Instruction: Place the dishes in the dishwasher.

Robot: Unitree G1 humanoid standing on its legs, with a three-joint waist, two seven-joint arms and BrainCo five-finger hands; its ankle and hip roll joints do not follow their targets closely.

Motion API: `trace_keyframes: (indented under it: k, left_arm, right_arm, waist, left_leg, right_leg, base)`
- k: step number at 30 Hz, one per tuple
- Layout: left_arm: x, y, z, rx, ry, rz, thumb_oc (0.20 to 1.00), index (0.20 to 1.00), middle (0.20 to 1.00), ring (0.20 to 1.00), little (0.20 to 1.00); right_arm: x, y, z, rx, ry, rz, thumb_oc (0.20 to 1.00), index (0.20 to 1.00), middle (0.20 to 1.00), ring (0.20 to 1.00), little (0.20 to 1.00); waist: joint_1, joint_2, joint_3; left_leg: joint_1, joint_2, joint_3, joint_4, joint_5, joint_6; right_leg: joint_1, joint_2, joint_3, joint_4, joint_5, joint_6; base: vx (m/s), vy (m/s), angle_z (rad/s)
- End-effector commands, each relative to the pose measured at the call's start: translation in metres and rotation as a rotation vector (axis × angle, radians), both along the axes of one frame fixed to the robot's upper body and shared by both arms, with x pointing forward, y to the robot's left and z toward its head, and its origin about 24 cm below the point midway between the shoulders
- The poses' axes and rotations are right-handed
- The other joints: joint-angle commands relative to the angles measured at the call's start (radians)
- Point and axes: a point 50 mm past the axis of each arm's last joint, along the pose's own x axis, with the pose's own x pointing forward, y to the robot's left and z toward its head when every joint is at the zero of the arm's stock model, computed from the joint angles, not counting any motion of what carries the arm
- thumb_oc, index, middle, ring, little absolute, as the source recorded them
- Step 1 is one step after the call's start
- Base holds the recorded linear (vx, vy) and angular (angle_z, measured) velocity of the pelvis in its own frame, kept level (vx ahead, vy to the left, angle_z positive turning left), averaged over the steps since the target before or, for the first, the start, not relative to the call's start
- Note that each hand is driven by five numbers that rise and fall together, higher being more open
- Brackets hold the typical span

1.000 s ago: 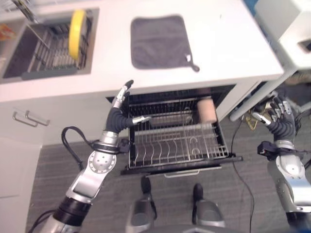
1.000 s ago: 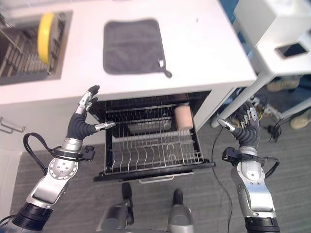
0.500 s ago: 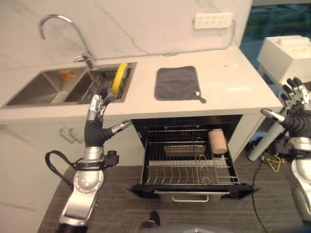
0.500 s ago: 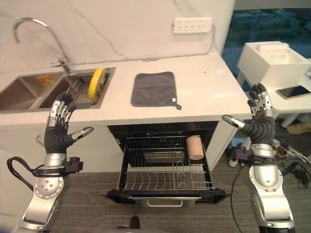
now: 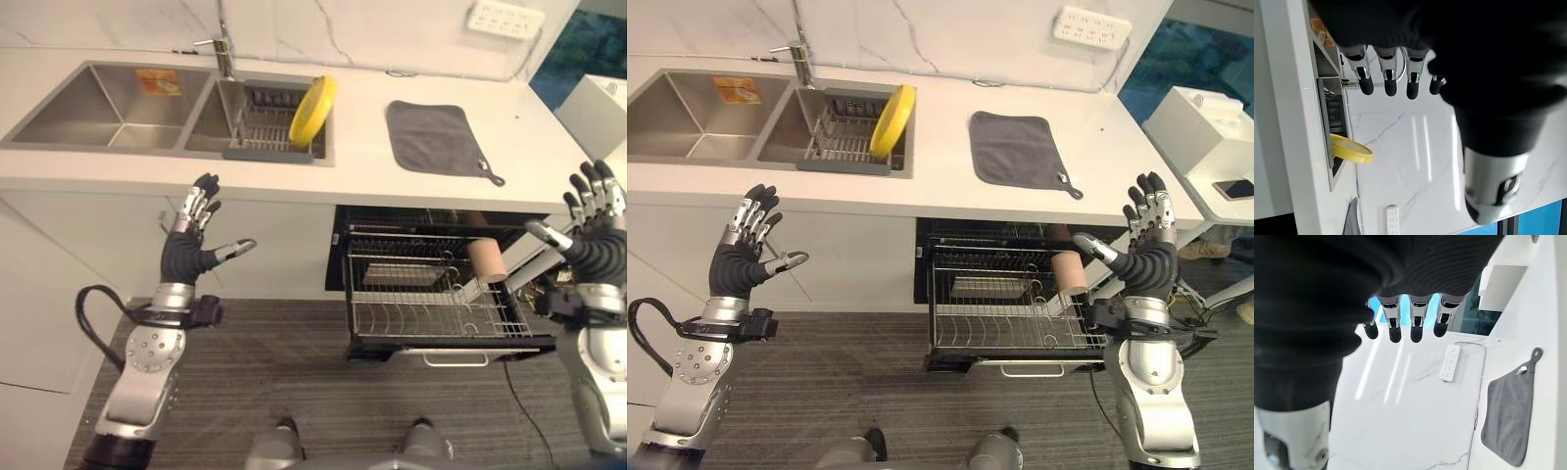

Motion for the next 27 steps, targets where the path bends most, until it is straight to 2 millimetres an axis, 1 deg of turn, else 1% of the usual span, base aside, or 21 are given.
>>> trace_keyframes:
  k: [1,3,4,5,6,7,8,9,10,11,13,14,15,17,19,21,23,24,25,26,27]
  left_arm:
    - [-0.009,-0.007,0.021,-0.047,-0.113,-0.071,1.000,1.000,1.000,1.000,1.000]
    - [-0.006,-0.012,0.014,-0.077,-0.064,-0.091,1.000,1.000,1.000,1.000,1.000]
    - [-0.005,-0.014,0.013,-0.078,-0.056,-0.100,1.000,1.000,1.000,1.000,1.000]
    - [-0.005,-0.016,0.011,-0.072,-0.052,-0.104,1.000,1.000,1.000,1.000,1.000]
    - [-0.001,-0.019,0.009,-0.078,-0.040,-0.117,1.000,1.000,1.000,1.000,1.000]
    - [0.001,-0.020,0.009,-0.097,-0.025,-0.126,1.000,1.000,1.000,1.000,1.000]
    - [0.003,-0.019,0.005,-0.116,0.003,-0.126,1.000,1.000,1.000,1.000,1.000]
    - [0.003,-0.020,0.005,-0.127,0.009,-0.130,1.000,1.000,1.000,1.000,1.000]
    - [0.002,-0.021,0.005,-0.133,0.012,-0.140,1.000,1.000,1.000,1.000,1.000]
    - [0.000,-0.022,0.006,-0.130,0.010,-0.149,1.000,1.000,1.000,1.000,1.000]
    - [-0.001,-0.023,0.007,-0.127,0.007,-0.155,1.000,1.000,1.000,1.000,1.000]
    - [-0.001,-0.022,0.007,-0.134,0.010,-0.149,1.000,1.000,1.000,1.000,1.000]
    - [-0.001,-0.019,0.006,-0.150,0.018,-0.130,1.000,1.000,1.000,1.000,1.000]
    - [-0.002,-0.016,0.004,-0.156,0.021,-0.114,1.000,1.000,1.000,1.000,1.000]
    - [-0.003,-0.016,0.003,-0.148,0.019,-0.114,1.000,1.000,1.000,1.000,1.000]
    - [-0.002,-0.016,0.004,-0.169,0.013,-0.115,1.000,1.000,1.000,1.000,1.000]
    - [-0.001,-0.014,0.002,-0.212,0.031,-0.126,1.000,1.000,1.000,1.000,1.000]
    - [-0.002,-0.016,0.004,-0.225,0.025,-0.157,1.000,1.000,1.000,1.000,1.000]
    - [-0.003,-0.018,0.004,-0.217,0.017,-0.169,1.000,1.000,1.000,1.000,1.000]
    - [-0.005,-0.021,0.005,-0.210,0.015,-0.189,1.000,1.000,1.000,1.000,1.000]
    - [-0.005,-0.020,0.002,-0.206,0.035,-0.192,1.000,1.000,1.000,1.000,1.000]
  right_arm:
    - [-0.006,-0.007,0.026,-0.049,-0.157,-0.041,1.000,1.000,1.000,1.000,1.000]
    - [-0.008,-0.012,0.025,-0.062,-0.142,-0.059,1.000,1.000,1.000,1.000,1.000]
    - [-0.010,-0.015,0.026,-0.051,-0.148,-0.054,1.000,1.000,1.000,1.000,1.000]
    - [-0.009,-0.016,0.026,-0.036,-0.154,-0.053,1.000,1.000,1.000,1.000,1.000]
    - [-0.006,-0.016,0.027,-0.016,-0.157,-0.066,1.000,1.000,1.000,1.000,1.000]
    - [-0.004,-0.013,0.027,-0.013,-0.156,-0.067,1.000,1.000,1.000,1.000,1.000]
    - [-0.001,-0.010,0.023,-0.012,-0.131,-0.067,1.000,1.000,1.000,1.000,1.000]
    - [-0.002,-0.011,0.021,-0.011,-0.122,-0.069,1.000,1.000,1.000,1.000,1.000]
    - [-0.005,-0.014,0.019,-0.011,-0.110,-0.078,1.000,1.000,1.000,1.000,1.000]
    - [-0.007,-0.017,0.019,-0.009,-0.107,-0.084,1.000,1.000,1.000,1.000,1.000]
    - [-0.006,-0.018,0.023,-0.004,-0.115,-0.075,1.000,1.000,1.000,1.000,1.000]
    - [-0.005,-0.017,0.024,-0.007,-0.117,-0.064,1.000,1.000,1.000,1.000,1.000]
    - [-0.002,-0.014,0.024,-0.026,-0.112,-0.050,1.000,1.000,1.000,1.000,1.000]
    - [0.000,-0.014,0.025,-0.038,-0.103,-0.037,1.000,1.000,1.000,1.000,1.000]
    - [0.003,-0.016,0.028,-0.056,-0.098,-0.030,1.000,1.000,1.000,1.000,1.000]
    - [0.007,-0.016,0.026,-0.067,-0.067,-0.019,1.000,1.000,1.000,1.000,1.000]
    - [0.010,-0.016,0.023,-0.082,-0.017,-0.005,1.000,1.000,1.000,1.000,1.000]
    - [0.009,-0.015,0.021,-0.077,-0.002,0.010,1.000,1.000,1.000,1.000,1.000]
    - [0.008,-0.015,0.021,-0.074,-0.001,0.010,1.000,1.000,1.000,1.000,1.000]
    - [0.006,-0.015,0.018,-0.063,0.002,0.009,1.000,1.000,1.000,1.000,1.000]
    - [0.005,-0.013,0.013,-0.047,0.020,0.026,1.000,1.000,1.000,1.000,1.000]
  waist:
    - [-0.064,0.024,-0.067]
    - [-0.078,0.021,-0.087]
    - [-0.086,0.015,-0.089]
    - [-0.083,0.021,-0.096]
    - [-0.086,0.034,-0.111]
    - [-0.085,0.040,-0.120]
    - [-0.096,0.052,-0.130]
    - [-0.104,0.050,-0.127]
    - [-0.108,0.047,-0.118]
    - [-0.110,0.045,-0.113]
    - [-0.114,0.039,-0.111]
    - [-0.114,0.041,-0.115]
    - [-0.112,0.049,-0.125]
    - [-0.108,0.059,-0.139]
    - [-0.097,0.069,-0.153]
    - [-0.092,0.071,-0.158]
    - [-0.086,0.061,-0.159]
    - [-0.079,0.050,-0.152]
    - [-0.076,0.045,-0.148]
    - [-0.062,0.035,-0.138]
    - [-0.051,0.033,-0.126]
  left_leg:
    - [0.042,0.026,-0.091,-0.036,0.022,-0.071]
    - [0.050,-0.003,-0.105,-0.057,0.026,-0.068]
    - [0.049,-0.013,-0.119,-0.056,0.022,-0.063]
    - [0.047,-0.008,-0.103,-0.058,0.031,-0.067]
    - [0.043,-0.005,-0.107,-0.065,0.040,-0.076]
    - [0.042,-0.004,-0.099,-0.064,0.042,-0.079]
    - [0.042,-0.007,-0.065,-0.033,0.039,-0.087]
    - [0.024,0.002,-0.035,0.031,0.037,-0.100]
    - [-0.015,0.030,-0.018,0.130,0.068,-0.128]
    - [-0.045,0.060,-0.003,0.174,0.090,-0.147]
    - [-0.046,0.112,0.052,0.144,0.089,-0.152]
    - [-0.031,0.119,0.064,0.106,0.084,-0.147]
    - [-0.005,0.116,0.057,0.030,0.086,-0.145]
    - [0.023,0.111,0.033,-0.046,0.099,-0.150]
    - [0.024,0.101,-0.008,-0.065,0.090,-0.154]
    - [0.018,0.083,-0.008,-0.067,0.074,-0.146]
    - [0.019,0.062,-0.018,-0.067,0.063,-0.131]
    - [0.021,0.047,-0.032,-0.067,0.055,-0.116]
    - [0.021,0.039,-0.038,-0.067,0.052,-0.108]
    - [0.019,0.025,-0.048,-0.067,0.045,-0.091]
    - [0.019,0.021,-0.061,-0.062,0.044,-0.077]
  right_leg:
    - [0.085,0.136,0.070,-0.190,0.077,-0.049]
    - [0.102,0.200,0.091,-0.280,0.042,-0.087]
    - [0.097,0.202,0.108,-0.309,0.061,-0.085]
    - [0.106,0.207,0.086,-0.321,0.052,-0.092]
    - [0.119,0.218,0.100,-0.354,0.051,-0.099]
    - [0.134,0.220,0.094,-0.373,0.047,-0.105]
    - [0.148,0.229,0.105,-0.374,0.032,-0.121]
    - [0.152,0.225,0.102,-0.371,0.029,-0.128]
    - [0.158,0.216,0.096,-0.364,0.024,-0.138]
    - [0.163,0.209,0.084,-0.364,0.023,-0.141]
    - [0.182,0.186,0.054,-0.381,0.026,-0.134]
    - [0.186,0.177,0.044,-0.391,0.029,-0.128]
    - [0.191,0.168,0.044,-0.413,0.037,-0.120]
    - [0.191,0.164,0.049,-0.431,0.043,-0.111]
    - [0.174,0.152,0.058,-0.439,0.051,-0.099]
    - [0.161,0.132,0.052,-0.439,0.063,-0.084]
    - [0.156,0.112,0.052,-0.436,0.078,-0.066]
    - [0.142,0.090,0.046,-0.405,0.101,-0.049]
    - [0.129,0.078,0.044,-0.375,0.109,-0.044]
    - [0.103,0.051,0.025,-0.292,0.125,-0.040]
    - [0.071,0.038,0.025,-0.164,0.142,-0.044]
  base:
    - [0.06,0.169,0.48]
    - [0.05,0.057,0.50]
    - [0.03,-0.088,0.41]
    - [0.03,-0.227,0.28]
    - [0.05,-0.260,0.05]
    - [0.13,-0.305,0.12]
    - [0.12,-0.209,0.10]
    - [0.10,-0.181,0.12]
    - [0.03,-0.099,0.12]
    - [0.01,-0.044,0.12]
    - [0.00,0.089,0.23]
    - [0.03,0.265,0.31]
    - [0.05,0.316,0.14]
    - [0.07,0.338,-0.18]
    - [0.05,0.411,-0.21]
    - [0.05,0.449,-0.01]
    - [0.10,0.450,0.14]
    - [0.09,0.381,0.19]
    - [0.11,0.488,0.27]
    - [0.10,0.446,0.29]
    - [0.10,0.394,0.25]
